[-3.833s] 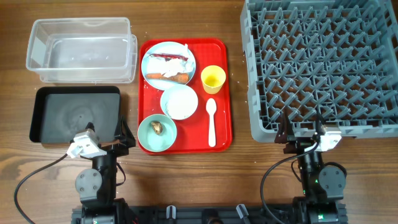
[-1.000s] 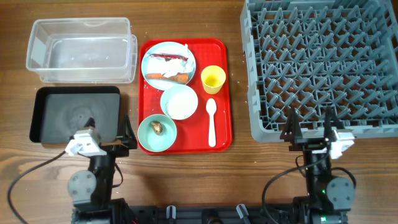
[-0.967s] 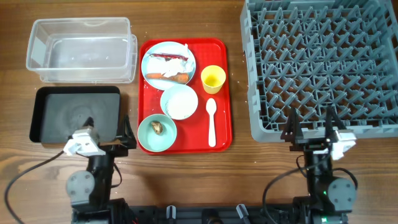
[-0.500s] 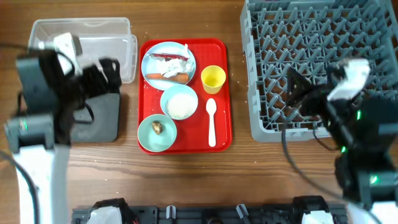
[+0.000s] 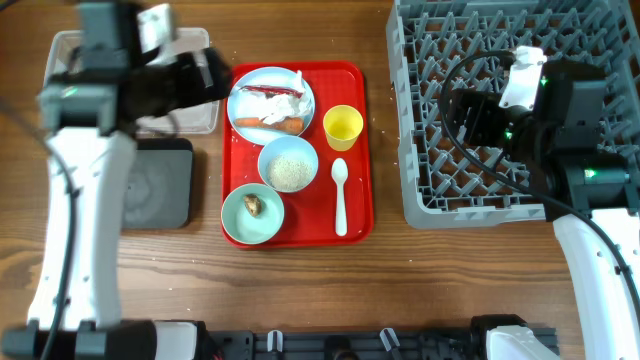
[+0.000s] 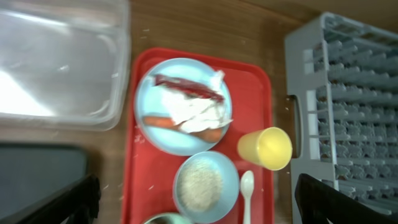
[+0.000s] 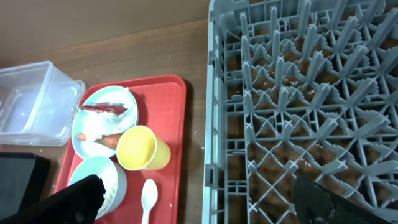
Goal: Sort waste into correct bins and load items into the dishwasher rack
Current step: 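Grasp the strawberry wrapper and tissue with the left gripper, drop into clear bin, then grasp the carrot from the plate with the left gripper, place on black tray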
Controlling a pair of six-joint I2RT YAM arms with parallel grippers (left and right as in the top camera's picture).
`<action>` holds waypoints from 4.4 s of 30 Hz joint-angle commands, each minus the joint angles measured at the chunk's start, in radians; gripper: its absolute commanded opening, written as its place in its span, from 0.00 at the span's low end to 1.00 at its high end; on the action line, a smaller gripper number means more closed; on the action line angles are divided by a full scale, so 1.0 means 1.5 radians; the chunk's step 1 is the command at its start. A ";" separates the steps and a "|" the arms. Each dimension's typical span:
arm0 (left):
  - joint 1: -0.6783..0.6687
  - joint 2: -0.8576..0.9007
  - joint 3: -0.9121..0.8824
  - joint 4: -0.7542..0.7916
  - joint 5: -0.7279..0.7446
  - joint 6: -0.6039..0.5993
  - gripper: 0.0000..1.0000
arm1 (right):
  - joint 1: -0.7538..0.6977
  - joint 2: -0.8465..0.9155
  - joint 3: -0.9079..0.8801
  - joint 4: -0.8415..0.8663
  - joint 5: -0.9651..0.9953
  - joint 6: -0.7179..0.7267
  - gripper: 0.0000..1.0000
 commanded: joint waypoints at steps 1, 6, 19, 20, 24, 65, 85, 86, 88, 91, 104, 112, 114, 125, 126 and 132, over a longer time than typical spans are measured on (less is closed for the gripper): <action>-0.094 0.121 0.086 0.019 -0.139 -0.021 1.00 | 0.000 -0.003 0.014 -0.019 0.011 0.010 1.00; -0.137 0.318 0.119 0.117 -0.160 -0.091 1.00 | 0.000 -0.002 0.014 -0.050 0.011 0.010 1.00; -0.155 0.511 0.119 0.173 -0.178 -0.279 0.99 | 0.000 0.011 0.010 -0.060 0.011 0.009 1.00; -0.155 0.520 0.119 0.187 -0.178 -0.279 1.00 | 0.000 0.012 0.010 -0.060 0.011 0.009 1.00; -0.155 0.552 0.116 0.213 -0.178 -0.279 0.73 | 0.000 0.016 0.010 -0.069 0.011 0.010 1.00; 0.115 0.378 0.179 0.162 -0.266 -0.098 0.99 | 0.000 0.050 0.010 -0.069 0.011 0.012 1.00; -0.153 0.495 0.165 0.026 -0.102 -0.431 0.90 | 0.000 0.050 0.010 -0.076 0.011 0.010 1.00; -0.154 0.512 0.165 0.026 -0.102 -0.456 0.90 | 0.000 0.050 0.010 -0.078 0.011 0.010 1.00; -0.155 0.542 0.164 0.025 -0.105 -0.495 0.86 | 0.000 0.050 0.010 -0.082 0.011 0.010 1.00; -0.155 0.553 0.164 0.028 -0.108 -0.498 0.81 | 0.000 0.050 0.010 -0.083 0.011 0.010 1.00; -0.154 0.553 0.120 0.017 -0.115 -0.492 0.75 | 0.000 0.050 0.010 -0.082 0.011 0.010 1.00; -0.154 0.552 0.081 0.066 -0.176 -0.492 0.15 | 0.000 0.050 0.010 -0.087 0.011 0.009 1.00; -0.152 0.549 0.106 0.063 -0.175 -0.454 0.11 | 0.000 0.050 0.010 -0.087 0.011 0.009 0.99; -0.030 0.262 0.242 -0.172 -0.229 -0.341 0.09 | 0.000 0.050 0.010 -0.087 0.019 0.009 1.00; -0.002 0.248 0.242 -0.199 -0.244 -0.347 0.09 | 0.000 0.050 0.010 -0.086 0.019 0.010 1.00; 0.257 0.237 0.111 -0.301 -0.240 -0.414 0.04 | 0.000 0.050 0.010 -0.071 0.019 0.010 1.00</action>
